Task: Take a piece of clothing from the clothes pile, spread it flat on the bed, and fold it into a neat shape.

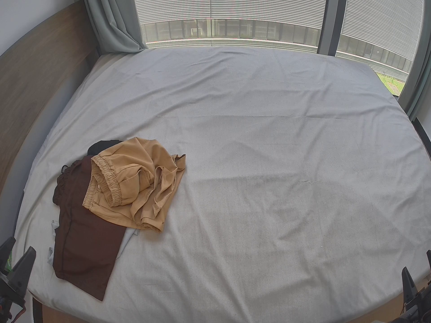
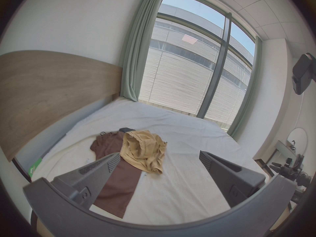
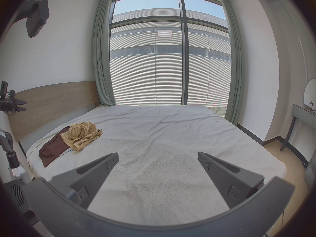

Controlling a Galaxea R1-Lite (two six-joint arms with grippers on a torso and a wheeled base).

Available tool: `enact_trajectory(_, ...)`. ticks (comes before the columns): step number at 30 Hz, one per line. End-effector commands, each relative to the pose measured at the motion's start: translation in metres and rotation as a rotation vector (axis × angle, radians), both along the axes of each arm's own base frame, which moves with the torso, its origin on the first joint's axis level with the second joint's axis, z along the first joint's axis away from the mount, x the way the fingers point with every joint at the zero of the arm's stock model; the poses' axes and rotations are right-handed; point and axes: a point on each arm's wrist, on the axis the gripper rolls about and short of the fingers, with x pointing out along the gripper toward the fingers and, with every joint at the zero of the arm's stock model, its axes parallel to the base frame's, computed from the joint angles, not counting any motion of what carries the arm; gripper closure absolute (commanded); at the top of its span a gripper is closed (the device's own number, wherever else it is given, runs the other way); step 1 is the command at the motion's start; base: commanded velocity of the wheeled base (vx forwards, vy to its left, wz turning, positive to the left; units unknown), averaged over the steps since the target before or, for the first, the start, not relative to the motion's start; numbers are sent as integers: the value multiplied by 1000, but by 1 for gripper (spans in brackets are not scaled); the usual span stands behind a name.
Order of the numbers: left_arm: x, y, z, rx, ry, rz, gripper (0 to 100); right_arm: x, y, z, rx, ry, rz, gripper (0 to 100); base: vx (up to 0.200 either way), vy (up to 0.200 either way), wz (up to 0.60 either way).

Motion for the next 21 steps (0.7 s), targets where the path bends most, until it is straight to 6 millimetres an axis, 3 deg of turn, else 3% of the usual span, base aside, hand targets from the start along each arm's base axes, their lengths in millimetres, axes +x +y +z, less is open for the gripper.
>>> enact_trajectory(1,18,-2,1,-14,93,-44,0,0,0,-5,0,0,1,0,0,0,0)
enact_trajectory(21,82,-6,11,-82,199,-171,0,0,0,-5,0,0,-1,0,0,0,0)
